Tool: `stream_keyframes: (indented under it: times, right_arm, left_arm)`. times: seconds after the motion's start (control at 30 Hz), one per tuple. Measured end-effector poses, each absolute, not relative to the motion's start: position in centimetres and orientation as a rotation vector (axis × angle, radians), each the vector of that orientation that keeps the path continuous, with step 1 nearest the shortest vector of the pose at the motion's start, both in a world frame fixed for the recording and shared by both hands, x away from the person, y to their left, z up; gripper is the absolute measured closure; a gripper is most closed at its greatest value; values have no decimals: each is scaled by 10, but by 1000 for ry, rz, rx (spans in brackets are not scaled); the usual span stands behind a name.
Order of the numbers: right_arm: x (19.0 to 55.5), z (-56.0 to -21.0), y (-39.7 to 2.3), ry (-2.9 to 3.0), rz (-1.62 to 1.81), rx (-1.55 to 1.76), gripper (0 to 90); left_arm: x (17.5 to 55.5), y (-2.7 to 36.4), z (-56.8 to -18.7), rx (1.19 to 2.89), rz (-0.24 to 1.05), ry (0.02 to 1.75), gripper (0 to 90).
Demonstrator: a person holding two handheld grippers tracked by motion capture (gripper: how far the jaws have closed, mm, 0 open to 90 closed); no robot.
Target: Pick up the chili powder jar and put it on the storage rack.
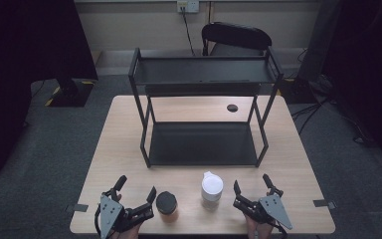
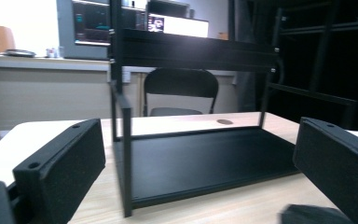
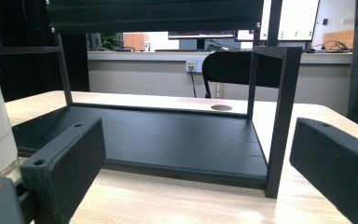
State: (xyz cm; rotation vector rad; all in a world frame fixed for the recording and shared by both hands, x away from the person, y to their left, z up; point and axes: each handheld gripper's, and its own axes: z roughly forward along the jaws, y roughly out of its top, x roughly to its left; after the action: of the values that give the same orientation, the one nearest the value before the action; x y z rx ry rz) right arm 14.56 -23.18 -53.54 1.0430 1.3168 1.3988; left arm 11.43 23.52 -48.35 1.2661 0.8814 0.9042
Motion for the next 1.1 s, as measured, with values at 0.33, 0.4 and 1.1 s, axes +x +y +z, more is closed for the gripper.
stream_keyframes:
  times: [0.33,0.4,1.1]
  right_arm:
    - [146,-535,-233,1321,1403,1040,26]
    - [146,-535,-233,1321,1403,1040,26]
    - [146,-535,-233,1321,1403,1039,27]
  left_arm:
    - [109,227,-493,1318,839,807,45]
    - [109,226,-495,1341,827,799,55]
    - [115,217,-511,1442,748,773,218]
